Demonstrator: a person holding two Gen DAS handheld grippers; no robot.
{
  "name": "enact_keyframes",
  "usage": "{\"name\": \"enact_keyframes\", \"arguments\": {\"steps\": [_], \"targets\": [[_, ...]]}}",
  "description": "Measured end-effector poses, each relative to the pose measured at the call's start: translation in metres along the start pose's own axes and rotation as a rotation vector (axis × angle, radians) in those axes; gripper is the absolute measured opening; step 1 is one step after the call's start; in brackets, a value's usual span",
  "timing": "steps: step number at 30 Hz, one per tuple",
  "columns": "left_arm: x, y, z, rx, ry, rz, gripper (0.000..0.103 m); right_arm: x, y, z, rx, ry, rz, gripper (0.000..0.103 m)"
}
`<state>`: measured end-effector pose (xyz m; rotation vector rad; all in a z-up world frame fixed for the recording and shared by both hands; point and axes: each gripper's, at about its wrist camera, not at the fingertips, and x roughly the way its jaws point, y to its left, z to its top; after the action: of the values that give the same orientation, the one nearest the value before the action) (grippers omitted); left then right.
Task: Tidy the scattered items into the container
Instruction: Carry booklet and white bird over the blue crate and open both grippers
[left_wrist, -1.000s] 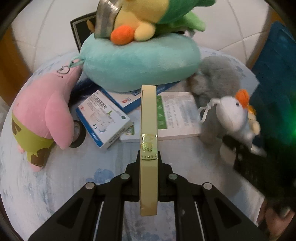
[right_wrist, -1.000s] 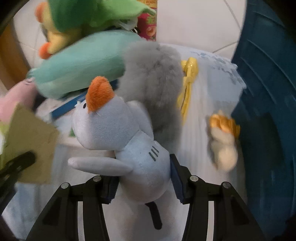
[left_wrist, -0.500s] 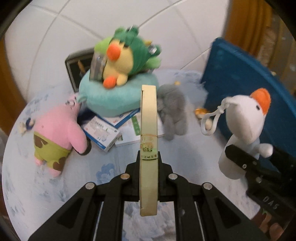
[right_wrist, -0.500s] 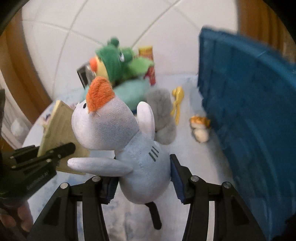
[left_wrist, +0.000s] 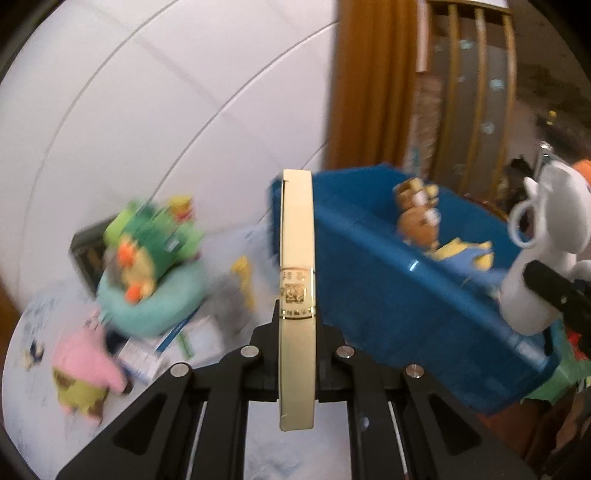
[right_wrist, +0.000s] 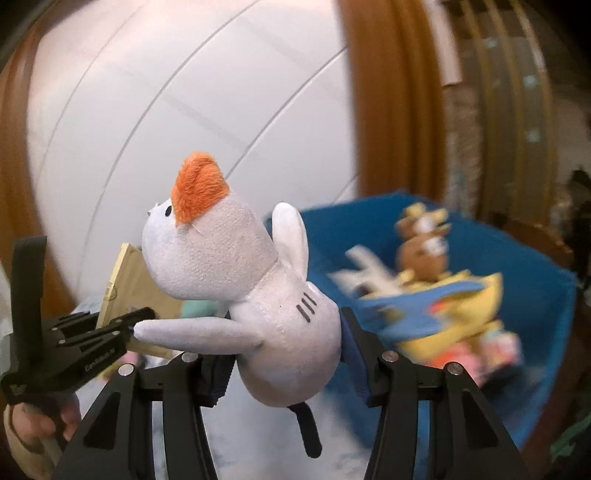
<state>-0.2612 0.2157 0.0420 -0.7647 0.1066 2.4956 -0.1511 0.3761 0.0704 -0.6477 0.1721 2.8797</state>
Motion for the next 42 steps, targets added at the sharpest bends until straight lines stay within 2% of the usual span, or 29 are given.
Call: {"name": "enact_keyframes", "arguments": {"steps": [3, 7, 12, 17, 18, 20, 21, 22, 23, 24, 25, 28, 33, 42], "targets": [[0.008, -0.055, 0.033, 0.032, -0.058, -0.045, 0.01, -0.028, -0.05, 0.02, 0.013, -0.064, -0.066, 0.052], [0.031, -0.128, 0.066, 0.056, -0.078, -0.095, 0.01, -0.034, -0.126, 0.036, 0.031, -0.071, -0.124, 0.053], [0.08, -0.21, 0.077, 0.1, 0.002, -0.125, 0.011, -0.012, -0.203, 0.036, 0.065, -0.001, -0.131, 0.053], [0.108, -0.249, 0.066, 0.122, 0.077, -0.097, 0.011, 0.02, -0.24, 0.018, 0.068, 0.088, -0.065, 0.053], [0.111, -0.253, 0.063, 0.125, 0.088, -0.091, 0.011, 0.024, -0.246, 0.014, 0.073, 0.096, -0.052, 0.057], [0.114, -0.259, 0.058, 0.133, 0.109, -0.071, 0.014, 0.032, -0.253, 0.008, 0.077, 0.11, -0.033, 0.064], [0.115, -0.262, 0.056, 0.137, 0.12, -0.061, 0.024, 0.036, -0.255, 0.005, 0.075, 0.118, -0.028, 0.075], [0.114, -0.263, 0.054, 0.139, 0.117, -0.049, 0.046, 0.039, -0.259, 0.002, 0.077, 0.122, -0.02, 0.093], [0.113, -0.262, 0.052, 0.139, 0.11, -0.036, 0.061, 0.044, -0.262, -0.002, 0.08, 0.124, -0.011, 0.102], [0.112, -0.262, 0.05, 0.14, 0.103, -0.024, 0.086, 0.047, -0.264, -0.005, 0.082, 0.124, -0.002, 0.103], [0.109, -0.261, 0.049, 0.143, 0.088, -0.011, 0.095, 0.049, -0.265, -0.008, 0.083, 0.125, 0.007, 0.103], [0.099, -0.258, 0.047, 0.147, 0.045, 0.02, 0.096, 0.051, -0.264, -0.012, 0.08, 0.135, 0.017, 0.103], [0.084, -0.236, 0.045, 0.107, 0.028, 0.059, 0.096, 0.048, -0.255, -0.017, 0.07, 0.138, 0.022, 0.103], [0.051, -0.16, 0.029, -0.008, 0.0, 0.168, 0.1, 0.047, -0.218, -0.012, 0.032, 0.096, 0.078, 0.103]]}}
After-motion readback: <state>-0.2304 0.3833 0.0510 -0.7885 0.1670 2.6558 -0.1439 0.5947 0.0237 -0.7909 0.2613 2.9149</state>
